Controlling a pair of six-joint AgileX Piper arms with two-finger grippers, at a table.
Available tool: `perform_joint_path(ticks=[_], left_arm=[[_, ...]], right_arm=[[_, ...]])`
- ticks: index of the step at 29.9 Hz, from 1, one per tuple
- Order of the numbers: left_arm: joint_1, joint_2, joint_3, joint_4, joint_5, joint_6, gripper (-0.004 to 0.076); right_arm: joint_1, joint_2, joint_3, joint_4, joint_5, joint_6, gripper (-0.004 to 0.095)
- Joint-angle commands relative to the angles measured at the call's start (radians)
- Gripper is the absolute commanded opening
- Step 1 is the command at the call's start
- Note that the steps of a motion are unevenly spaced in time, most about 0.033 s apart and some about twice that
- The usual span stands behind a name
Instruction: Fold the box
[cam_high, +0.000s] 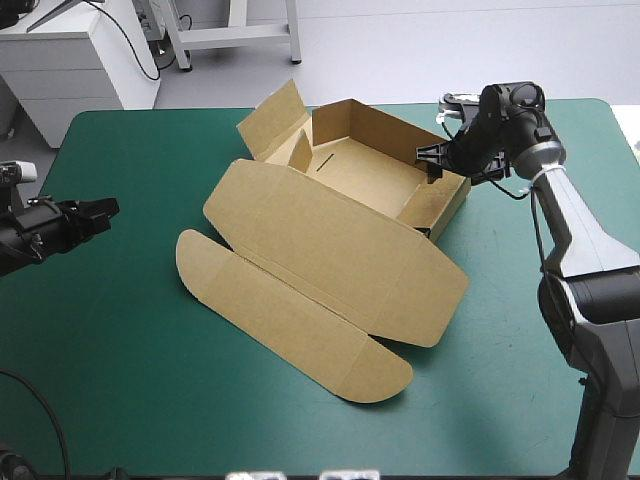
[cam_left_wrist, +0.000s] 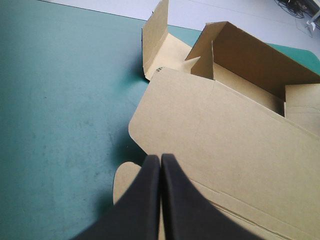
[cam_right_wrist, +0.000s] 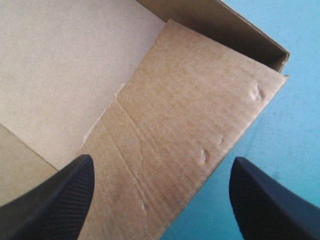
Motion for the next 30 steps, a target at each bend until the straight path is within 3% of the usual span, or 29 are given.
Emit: perform_joint_path(ticks=[1, 11, 18, 27, 30], left_arm=[[0.001, -0.023, -0.026, -0.068, 0.002, -0.003, -0.0008], [0.001, -0.023, -0.026, -0.068, 0.003, -0.003, -0.0008], [0.001, -0.023, -0.026, -0.072, 0.003, -0.003, -0.0008], [0.0, -0.023, -0.026, -0.076, 0.003, -0.003, -0.0008], [0.0, -0.023, -0.026, -0.076, 0.003, -0.003, -0.0008]], right_arm=[[-0.009, -0.055, -0.032, 0.0, 0.011, 0.02, 0.0692], [-0.009, -0.058, -0.032, 0.194, 0.011, 0.144, 0.067], [-0.009, -0.058, -0.032, 0.219, 0.011, 0.328, 0.067], [-0.009, -0.055, -0.032, 0.321, 0.011, 0.286, 0.067], [-0.009, -0.055, -0.032, 0.317, 0.011, 0.361, 0.067]])
